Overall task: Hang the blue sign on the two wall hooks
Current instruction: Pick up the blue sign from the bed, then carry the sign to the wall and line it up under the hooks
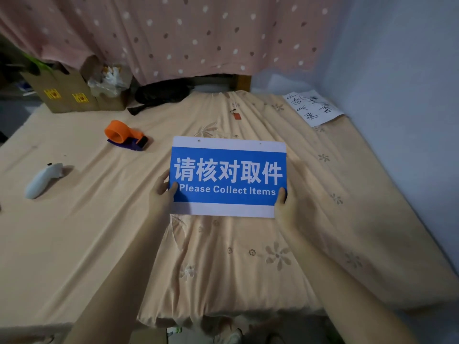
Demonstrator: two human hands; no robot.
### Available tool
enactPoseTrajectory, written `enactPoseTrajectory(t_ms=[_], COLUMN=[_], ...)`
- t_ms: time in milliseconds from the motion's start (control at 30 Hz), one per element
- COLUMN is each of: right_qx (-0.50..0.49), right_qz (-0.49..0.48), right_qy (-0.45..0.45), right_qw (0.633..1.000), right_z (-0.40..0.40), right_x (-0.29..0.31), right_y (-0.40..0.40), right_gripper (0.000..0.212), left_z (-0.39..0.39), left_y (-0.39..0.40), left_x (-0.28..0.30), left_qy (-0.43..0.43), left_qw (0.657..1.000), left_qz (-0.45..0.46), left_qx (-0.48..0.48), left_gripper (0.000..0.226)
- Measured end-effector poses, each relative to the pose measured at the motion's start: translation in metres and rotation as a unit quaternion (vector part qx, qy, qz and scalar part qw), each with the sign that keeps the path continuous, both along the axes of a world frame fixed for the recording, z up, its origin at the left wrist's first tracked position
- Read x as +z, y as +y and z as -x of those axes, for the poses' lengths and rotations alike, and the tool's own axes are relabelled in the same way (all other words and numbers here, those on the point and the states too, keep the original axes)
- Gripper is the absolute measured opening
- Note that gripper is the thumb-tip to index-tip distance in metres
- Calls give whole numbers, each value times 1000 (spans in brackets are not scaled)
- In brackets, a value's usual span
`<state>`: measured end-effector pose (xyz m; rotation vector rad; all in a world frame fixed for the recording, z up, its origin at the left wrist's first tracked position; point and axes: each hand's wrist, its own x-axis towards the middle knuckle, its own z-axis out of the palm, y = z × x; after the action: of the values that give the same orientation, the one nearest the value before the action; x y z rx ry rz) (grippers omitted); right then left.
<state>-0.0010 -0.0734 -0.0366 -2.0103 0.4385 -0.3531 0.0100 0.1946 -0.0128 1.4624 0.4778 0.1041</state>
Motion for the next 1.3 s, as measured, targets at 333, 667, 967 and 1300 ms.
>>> enactPoseTrajectory(t_ms=[333, 667, 967, 1300], right_qx=[28, 4, 2, -37], right_qz=[-35, -64, -72, -62], right_qy=[-118, -203, -240, -247], right_qw=[992, 977, 968, 966], right_z=[-23, -44, -44, -28], right_x=[56, 101, 116, 121], right_y=[-4, -9, -19, -44], right_gripper=[33, 40, 43, 42], left_z=[-19, -46, -50, -49], left_y=[-4, -12, -22, -55], left_x=[45, 88, 100, 115], left_qy=[-86, -138, -167, -208], left_qw=[996, 990, 983, 970], left_qz=[-7, -17, -70, -126], left_qx=[25, 34, 18, -16], left_gripper=[46, 49, 47, 45])
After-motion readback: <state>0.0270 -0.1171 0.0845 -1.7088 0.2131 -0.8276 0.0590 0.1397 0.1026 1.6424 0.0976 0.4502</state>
